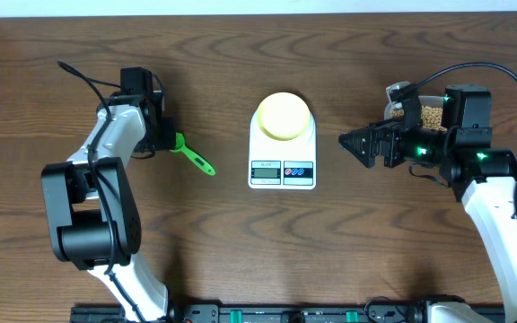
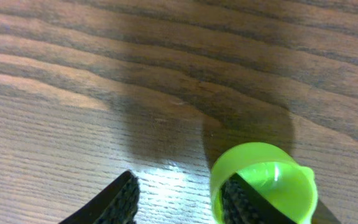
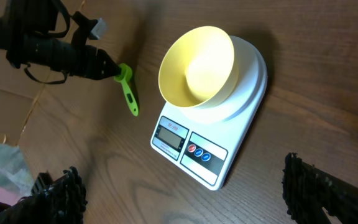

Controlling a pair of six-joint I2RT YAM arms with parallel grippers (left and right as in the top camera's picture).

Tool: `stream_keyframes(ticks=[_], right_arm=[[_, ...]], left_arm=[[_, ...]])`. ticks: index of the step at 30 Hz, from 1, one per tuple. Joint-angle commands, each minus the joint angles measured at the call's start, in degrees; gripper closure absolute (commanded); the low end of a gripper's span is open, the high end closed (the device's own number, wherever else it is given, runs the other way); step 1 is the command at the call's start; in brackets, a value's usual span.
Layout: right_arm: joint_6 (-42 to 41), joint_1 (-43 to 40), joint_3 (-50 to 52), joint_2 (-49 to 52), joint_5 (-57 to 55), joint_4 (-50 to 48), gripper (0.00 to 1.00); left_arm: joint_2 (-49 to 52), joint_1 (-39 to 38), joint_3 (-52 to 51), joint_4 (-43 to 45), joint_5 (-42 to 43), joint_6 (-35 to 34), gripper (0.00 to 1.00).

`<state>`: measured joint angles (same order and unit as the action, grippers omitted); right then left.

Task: Scoop item into bowl and weigh 50g on scale
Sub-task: 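Lower the left gripper and grasp the green scoop's cup end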

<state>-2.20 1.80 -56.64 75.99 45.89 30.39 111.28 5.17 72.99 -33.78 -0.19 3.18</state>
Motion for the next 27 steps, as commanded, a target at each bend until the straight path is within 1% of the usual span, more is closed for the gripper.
stream_keyframes(ticks=[1,5,8,10,11,13,22,27], right_arm=[[-0.6,0.5,-0.8,-1.2,1.2,0.0,0.01],[-0.6,0.5,-0.8,-1.2,1.2,0.0,0.01],[-0.6,0.5,-0.8,-1.2,1.2,0.0,0.01],[-0.6,0.5,-0.8,-1.2,1.2,-0.2,0.01],[-0.8,0.5,-0.8,-1.2,1.2,-0.2,0.01],[-0.8,0.5,-0.8,-1.2,1.2,-0.2,0.01],[-0.7,0.5,-0.8,-1.2,0.8,-0.1,0.01],[-0.7,0.5,-0.8,-1.2,0.7,-0.2,0.01]], left_arm=[[0.7,0.3,-0.4,0.1,-0.5,0.0,0.57],[0.7,0.3,-0.4,0.1,-0.5,-0.5,0.68],[0.7,0.3,-0.4,0.0,-0.5,-0.5,0.71],[0.7,0.3,-0.4,0.0,-0.5,-0.7,0.79],[0.7,0.3,-0.4,0.0,-0.5,-0.7,0.85],[0.7,0.3,-0.4,0.0,-0.5,-0.7,0.92],[0.7,0.3,-0.4,0.0,-0.5,-0.9,0.93],[0.7,0.3,-0.4,0.0,-0.5,-4.3,0.93]])
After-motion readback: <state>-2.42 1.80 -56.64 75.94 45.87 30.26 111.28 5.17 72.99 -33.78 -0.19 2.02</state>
